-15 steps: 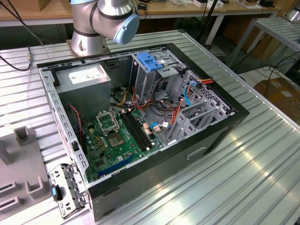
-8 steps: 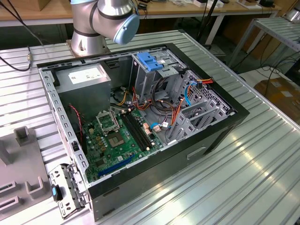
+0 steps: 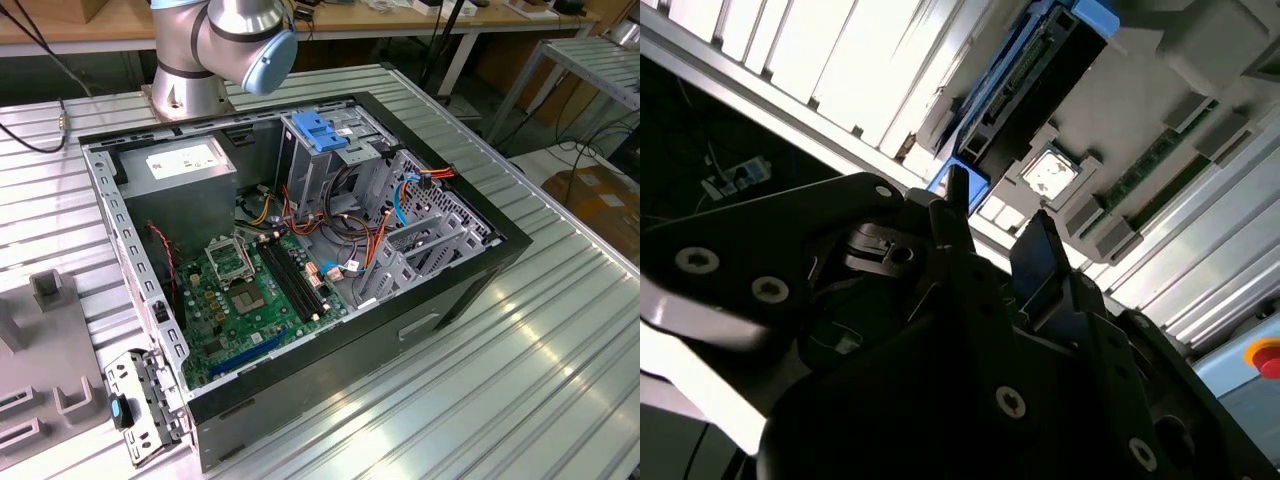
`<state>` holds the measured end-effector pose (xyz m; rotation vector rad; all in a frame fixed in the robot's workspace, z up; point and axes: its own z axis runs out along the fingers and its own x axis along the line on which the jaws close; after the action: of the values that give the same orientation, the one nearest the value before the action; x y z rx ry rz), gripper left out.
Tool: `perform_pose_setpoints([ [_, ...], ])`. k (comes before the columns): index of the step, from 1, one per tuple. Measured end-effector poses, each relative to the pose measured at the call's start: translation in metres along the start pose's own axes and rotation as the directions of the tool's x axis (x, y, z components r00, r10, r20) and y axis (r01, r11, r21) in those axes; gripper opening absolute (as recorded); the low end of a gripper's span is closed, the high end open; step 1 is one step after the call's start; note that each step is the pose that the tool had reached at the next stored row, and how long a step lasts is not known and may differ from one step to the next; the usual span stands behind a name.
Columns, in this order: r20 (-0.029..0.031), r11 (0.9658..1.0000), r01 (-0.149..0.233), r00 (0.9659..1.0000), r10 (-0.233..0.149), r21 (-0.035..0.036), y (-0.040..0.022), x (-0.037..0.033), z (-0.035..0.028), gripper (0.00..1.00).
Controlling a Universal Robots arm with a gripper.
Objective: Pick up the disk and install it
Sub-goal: 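Pick up the disk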
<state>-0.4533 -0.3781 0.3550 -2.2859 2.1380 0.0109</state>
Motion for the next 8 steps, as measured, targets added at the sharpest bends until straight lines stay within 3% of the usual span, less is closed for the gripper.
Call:
perform_pose_setpoints([
  [8, 0.0007, 1.0, -0.002, 1.0, 0.002, 0.0001, 0.0005, -0.001, 0.0035, 0.45],
])
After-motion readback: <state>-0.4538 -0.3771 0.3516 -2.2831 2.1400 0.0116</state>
